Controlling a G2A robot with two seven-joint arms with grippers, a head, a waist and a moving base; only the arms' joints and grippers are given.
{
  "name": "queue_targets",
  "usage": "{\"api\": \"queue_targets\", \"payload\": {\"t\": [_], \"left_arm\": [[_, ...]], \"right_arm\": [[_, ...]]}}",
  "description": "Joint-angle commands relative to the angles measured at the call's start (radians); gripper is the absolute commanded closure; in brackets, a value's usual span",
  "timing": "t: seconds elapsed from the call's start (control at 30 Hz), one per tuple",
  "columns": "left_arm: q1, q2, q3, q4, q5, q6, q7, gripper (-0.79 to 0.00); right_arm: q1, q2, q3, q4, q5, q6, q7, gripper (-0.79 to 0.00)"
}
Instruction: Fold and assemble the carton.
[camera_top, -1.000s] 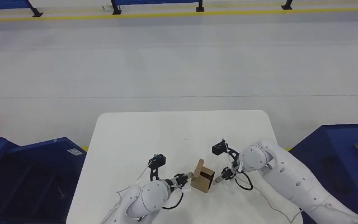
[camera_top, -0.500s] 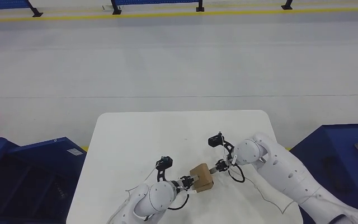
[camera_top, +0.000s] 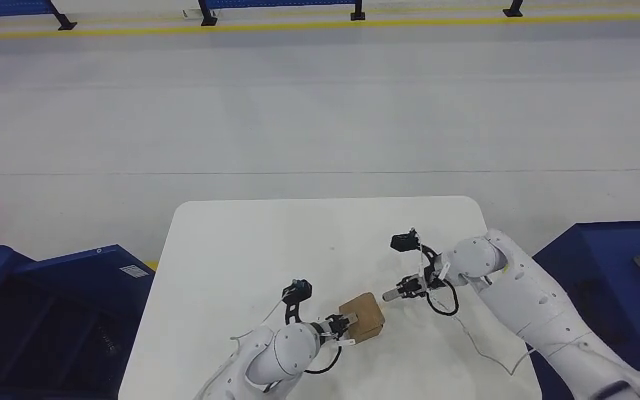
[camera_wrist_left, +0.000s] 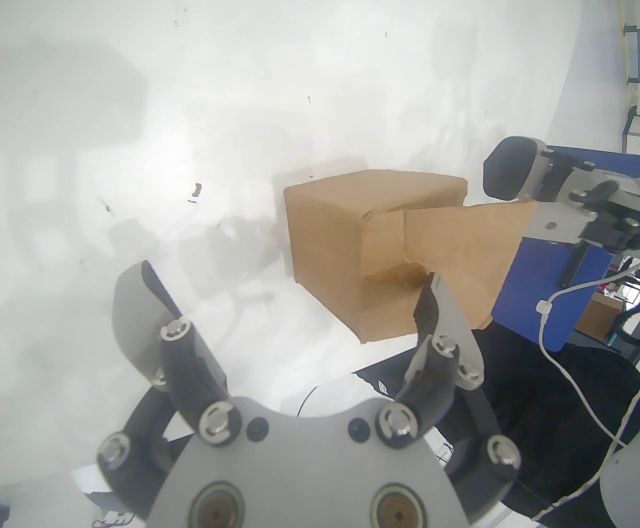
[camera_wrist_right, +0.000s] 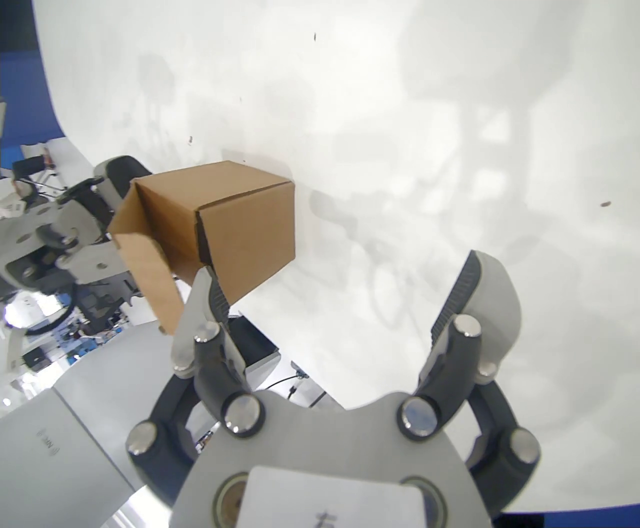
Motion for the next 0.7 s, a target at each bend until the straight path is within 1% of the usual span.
{"api": "queue_targets", "payload": {"t": [0.0, 0.07, 0.2, 0.43, 0.67], "left_arm": [[-0.001, -0.001, 0.002, 0.002, -0.002, 0.0, 0.001, -0.785], [-0.002, -0.001, 0.003, 0.003, -0.003, 0.001, 0.003, -0.785], [-0.003, -0.002, 0.004, 0.005, -0.008, 0.001, 0.007, -0.785], [-0.001, -0.003, 0.004, 0.009, -0.015, -0.002, 0.01, -0.785], [0.0, -0.003, 0.004, 0.007, -0.022, -0.003, 0.009, -0.785]], "right_arm": [[-0.012, 0.007, 0.024, 0.004, 0.045, -0.04, 0.016, -0.785], [-0.02, 0.01, 0.033, -0.006, 0.056, -0.055, 0.029, -0.785], [-0.033, 0.009, 0.023, -0.04, 0.045, -0.04, 0.025, -0.785], [-0.024, -0.004, -0.016, -0.053, -0.015, 0.006, -0.011, -0.785], [-0.013, -0.018, -0.05, -0.051, -0.039, 0.023, -0.023, -0.785]]}}
